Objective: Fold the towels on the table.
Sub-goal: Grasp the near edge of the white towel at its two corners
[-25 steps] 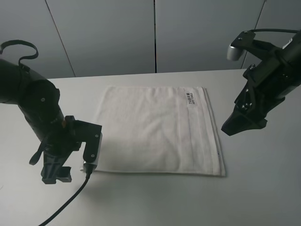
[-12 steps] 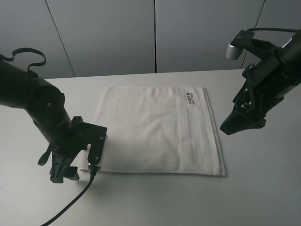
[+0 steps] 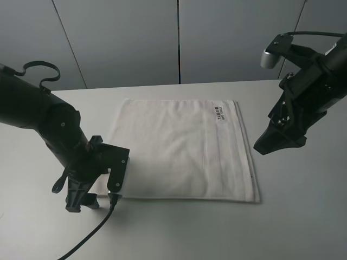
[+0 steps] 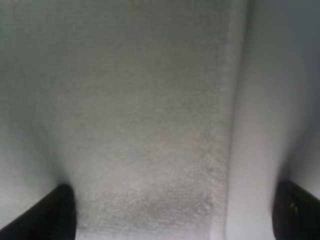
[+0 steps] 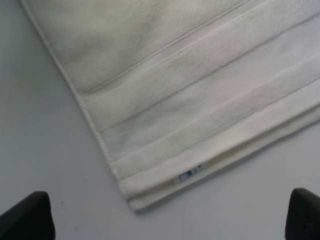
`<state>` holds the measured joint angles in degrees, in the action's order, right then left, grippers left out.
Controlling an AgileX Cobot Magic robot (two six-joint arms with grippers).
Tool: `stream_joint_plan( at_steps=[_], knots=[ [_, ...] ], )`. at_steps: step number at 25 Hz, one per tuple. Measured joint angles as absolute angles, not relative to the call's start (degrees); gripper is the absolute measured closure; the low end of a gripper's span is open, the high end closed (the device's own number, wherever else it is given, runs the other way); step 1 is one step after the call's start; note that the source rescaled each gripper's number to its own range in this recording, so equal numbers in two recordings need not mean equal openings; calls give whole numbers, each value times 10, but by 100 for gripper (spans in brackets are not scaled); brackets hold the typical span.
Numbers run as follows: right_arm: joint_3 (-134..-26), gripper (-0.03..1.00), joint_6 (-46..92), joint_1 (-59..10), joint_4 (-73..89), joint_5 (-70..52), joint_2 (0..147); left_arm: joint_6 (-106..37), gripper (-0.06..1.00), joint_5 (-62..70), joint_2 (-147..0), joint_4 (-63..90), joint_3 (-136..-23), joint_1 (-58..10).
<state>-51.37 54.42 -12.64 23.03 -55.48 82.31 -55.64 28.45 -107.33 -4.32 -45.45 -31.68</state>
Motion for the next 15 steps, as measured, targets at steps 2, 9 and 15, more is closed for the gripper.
stream_joint_plan(
  at_steps=[2, 9, 15],
  knots=[
    [-514, -3, 544, -126, 229, -555, 823, -556, -6, 283, -1078, -43, -456, -317],
    [-514, -3, 545, -126, 212, -555, 827, -559, -6, 296, -1094, -43, -466, -317],
    [-503, -3, 567, -167, 141, -552, 862, -557, -6, 298, -1095, -47, -467, -317]
  ],
)
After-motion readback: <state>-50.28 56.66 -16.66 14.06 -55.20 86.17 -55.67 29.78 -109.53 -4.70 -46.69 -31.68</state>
